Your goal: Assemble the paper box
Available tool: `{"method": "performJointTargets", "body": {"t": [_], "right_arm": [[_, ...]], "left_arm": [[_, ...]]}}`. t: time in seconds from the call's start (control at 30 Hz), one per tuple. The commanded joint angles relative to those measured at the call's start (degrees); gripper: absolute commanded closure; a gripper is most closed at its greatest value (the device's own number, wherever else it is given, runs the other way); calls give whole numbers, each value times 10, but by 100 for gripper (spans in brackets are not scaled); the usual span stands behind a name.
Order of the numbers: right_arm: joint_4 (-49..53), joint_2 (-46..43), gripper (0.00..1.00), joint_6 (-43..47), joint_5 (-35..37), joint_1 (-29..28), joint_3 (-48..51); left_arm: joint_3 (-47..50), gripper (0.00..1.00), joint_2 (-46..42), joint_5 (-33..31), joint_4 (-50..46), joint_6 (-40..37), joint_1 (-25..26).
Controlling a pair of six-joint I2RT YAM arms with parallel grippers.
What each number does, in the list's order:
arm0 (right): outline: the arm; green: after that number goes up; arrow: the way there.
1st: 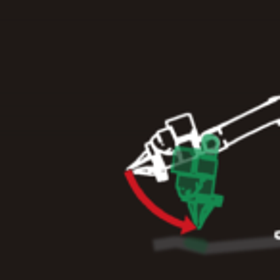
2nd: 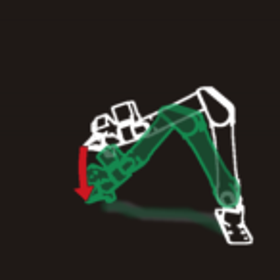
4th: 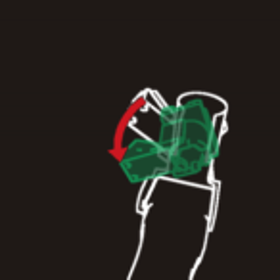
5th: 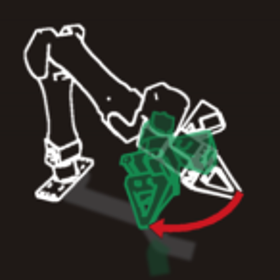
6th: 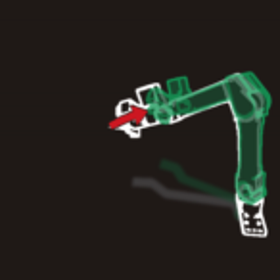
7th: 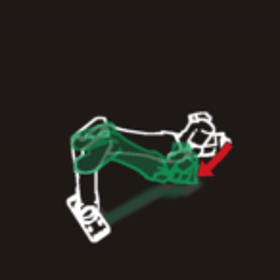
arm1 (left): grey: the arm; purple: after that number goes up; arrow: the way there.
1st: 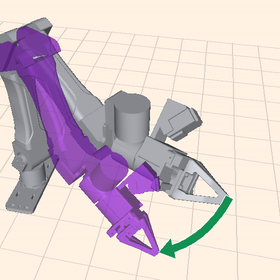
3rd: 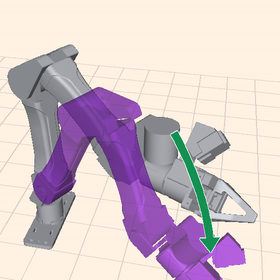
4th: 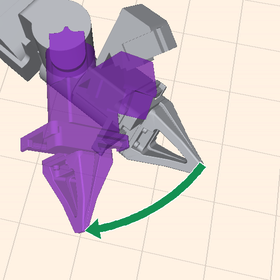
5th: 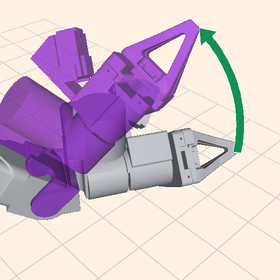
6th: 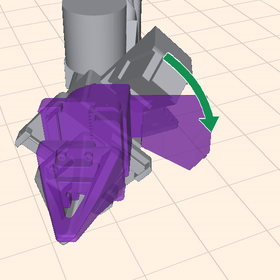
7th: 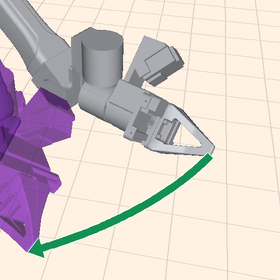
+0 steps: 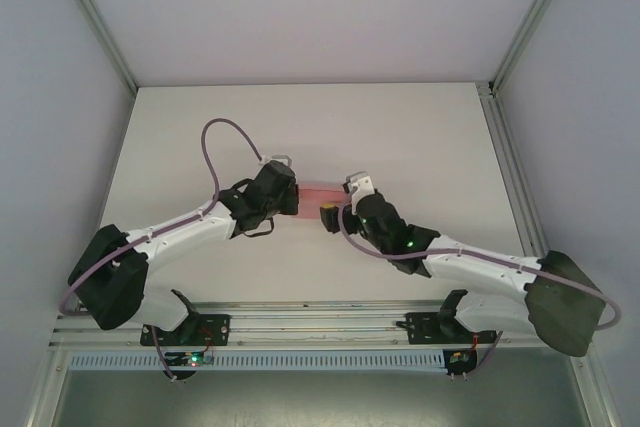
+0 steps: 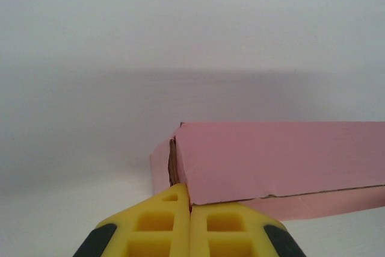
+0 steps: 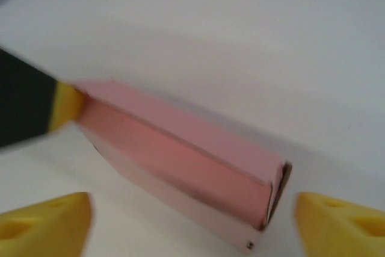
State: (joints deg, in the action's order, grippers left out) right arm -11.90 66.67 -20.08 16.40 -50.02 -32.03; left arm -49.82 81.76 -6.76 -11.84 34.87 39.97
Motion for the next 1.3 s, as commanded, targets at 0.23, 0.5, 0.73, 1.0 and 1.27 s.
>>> {"method": "performJointTargets", "body": {"t": [0.23, 0.5, 0.73, 1.0, 1.27], "right_arm": [[55, 47, 3, -137, -8, 103, -69], [54, 134, 20, -162, -89, 121, -34], [6, 153, 36, -229, -67, 120, 68], [-28, 186, 52, -267, -73, 119, 91], [-27, 198, 60, -285, -81, 118, 86]], "left_arm": [[42, 100, 31, 15, -107, -20, 20], [44, 100, 31, 23, -97, -18, 21], [46, 97, 19, 50, -93, -16, 21], [9, 46, -40, 100, -144, -45, 21], [-76, 0, -78, 80, -217, -37, -2]]}}
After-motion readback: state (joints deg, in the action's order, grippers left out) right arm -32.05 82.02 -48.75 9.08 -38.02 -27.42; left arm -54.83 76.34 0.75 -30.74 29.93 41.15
